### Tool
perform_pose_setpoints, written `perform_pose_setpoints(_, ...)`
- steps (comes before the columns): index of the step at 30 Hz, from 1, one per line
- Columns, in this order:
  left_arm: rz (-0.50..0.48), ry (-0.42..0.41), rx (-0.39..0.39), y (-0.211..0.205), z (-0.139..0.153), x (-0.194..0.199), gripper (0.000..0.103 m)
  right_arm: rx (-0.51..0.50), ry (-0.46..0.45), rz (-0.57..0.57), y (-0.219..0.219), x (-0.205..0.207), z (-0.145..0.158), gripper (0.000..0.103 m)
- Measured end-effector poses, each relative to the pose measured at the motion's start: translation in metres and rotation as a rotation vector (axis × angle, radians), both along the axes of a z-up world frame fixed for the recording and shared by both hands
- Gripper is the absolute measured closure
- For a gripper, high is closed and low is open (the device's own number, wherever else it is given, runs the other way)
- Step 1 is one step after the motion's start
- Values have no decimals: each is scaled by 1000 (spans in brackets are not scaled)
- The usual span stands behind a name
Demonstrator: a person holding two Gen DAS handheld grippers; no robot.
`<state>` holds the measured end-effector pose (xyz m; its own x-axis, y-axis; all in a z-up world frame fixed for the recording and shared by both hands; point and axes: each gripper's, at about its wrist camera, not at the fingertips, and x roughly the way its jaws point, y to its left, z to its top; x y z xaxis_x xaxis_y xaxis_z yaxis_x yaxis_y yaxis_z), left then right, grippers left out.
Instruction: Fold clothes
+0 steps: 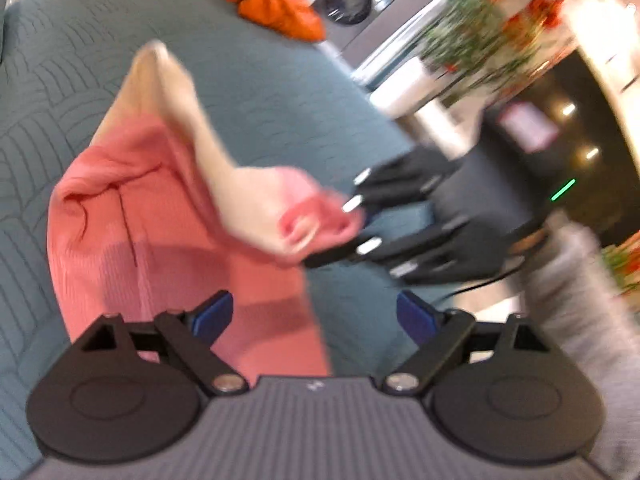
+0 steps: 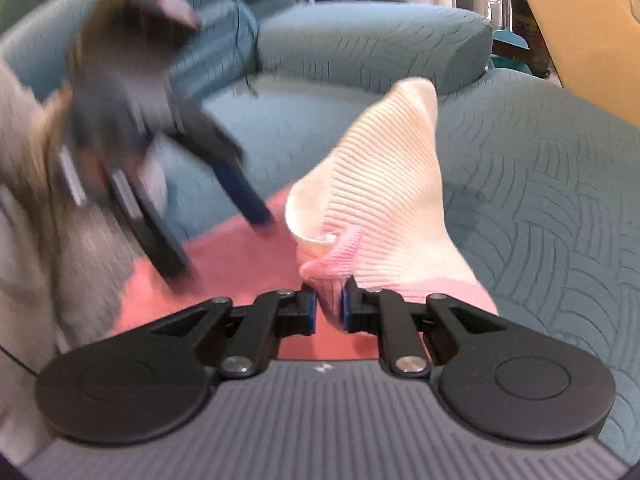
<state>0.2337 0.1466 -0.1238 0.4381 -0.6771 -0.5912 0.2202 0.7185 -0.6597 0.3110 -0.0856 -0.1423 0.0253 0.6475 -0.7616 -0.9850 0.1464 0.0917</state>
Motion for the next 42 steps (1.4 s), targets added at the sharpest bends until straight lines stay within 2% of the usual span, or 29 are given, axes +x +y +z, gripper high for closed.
perform_pose_setpoints(1, 29, -8, -36, 5, 10, -4, 9, -16, -28, 14, 3, -7, -1, 88)
perform_pose_setpoints(3, 55, -28, -55, 6, 18, -5, 5, -38, -76, 35, 6, -26, -9, 88)
perform_pose_setpoints(7, 199, -59, -17, -12, 25, 15, 1, -88, -163, 64, 4, -56, -28, 88)
perform_pose_setpoints(8, 227, -68, 30, -17, 19, 23, 1, -102, -215, 59, 4, -64, -37, 88)
perform_pose_setpoints(10, 297, -65, 221, -27, 8, 26, 3, -66, -243, 23, 0, -70, -46, 86)
perform_pose_setpoints(11, 328, -40, 322, -30, -6, 32, 8, -47, -248, 2, -2, -71, -48, 86)
perform_pose_setpoints(12, 353, -13, 387, -30, -21, 36, 9, -29, -254, -19, -5, -73, -49, 86)
perform_pose_setpoints(13, 376, 13, 439, -30, -35, 39, 9, -21, -260, -27, -6, -73, -50, 82)
perform_pose_setpoints(14, 384, 22, 453, -31, -42, 38, 8, -6, -276, -47, -11, -76, -51, 79)
perform_pose_setpoints(16, 397, -32, 477, -32, -52, 25, 6, 15, -289, -86, -19, -82, -51, 67)
perform_pose_setpoints(17, 386, -50, 497, -35, -56, 22, 3, 30, -268, -117, -26, -84, -51, 63)
perform_pose_setpoints(19, 357, -82, 556, -43, -63, 19, 2, 44, -222, -164, -35, -84, -50, 46)
perform_pose_setpoints(21, 346, -114, 577, -53, -66, 17, 1, 43, -147, -222, -51, -83, -42, 45)
perform_pose_setpoints(22, 352, -120, 569, -54, -66, 16, 1, 54, -133, -245, -55, -82, -38, 45)
perform_pose_setpoints(24, 371, -122, 528, -52, -64, 15, 1, 150, -108, -337, -68, -77, -20, 45)
perform_pose_setpoints(26, 398, -105, 465, -42, -67, 14, 0, 263, -88, -435, -72, -67, -6, 35)
perform_pose_setpoints(28, 409, -94, 426, -36, -70, 16, 0, 341, -59, -507, -72, -59, -8, 24)
perform_pose_setpoints(30, 380, -111, 452, -33, -71, 9, 0, 349, 15, -576, -63, -44, -29, 24)
perform_pose_setpoints(31, 360, -132, 471, -33, -71, 5, 1, 314, 33, -588, -57, -42, -38, 24)
perform_pose_setpoints(32, 343, -154, 488, -36, -70, 3, 1, 187, 53, -604, -44, -37, -57, 24)
perform_pose_setpoints(33, 338, -161, 491, -38, -70, 5, 1, 157, 38, -606, -42, -39, -63, 24)
perform_pose_setpoints(34, 318, -180, 495, -33, -63, -3, 1, 174, 22, -613, -44, -42, -62, 24)
perform_pose_setpoints(37, 303, -233, 551, -32, -44, -14, 1, 306, -41, -697, -66, -71, -32, 24)
perform_pose_setpoints(38, 295, -245, 564, -32, -42, -15, 1, 312, -43, -701, -67, -72, -32, 24)
perform_pose_setpoints(39, 267, -267, 600, -34, -41, -18, 1, 373, -19, -724, -82, -91, -19, 24)
perform_pose_setpoints(40, 235, -285, 637, -37, -41, -19, 1, 387, 5, -737, -85, -95, -18, 24)
perform_pose_setpoints(42, 176, -299, 686, -43, -44, -20, 2, 451, 215, -821, -104, -110, -23, 24)
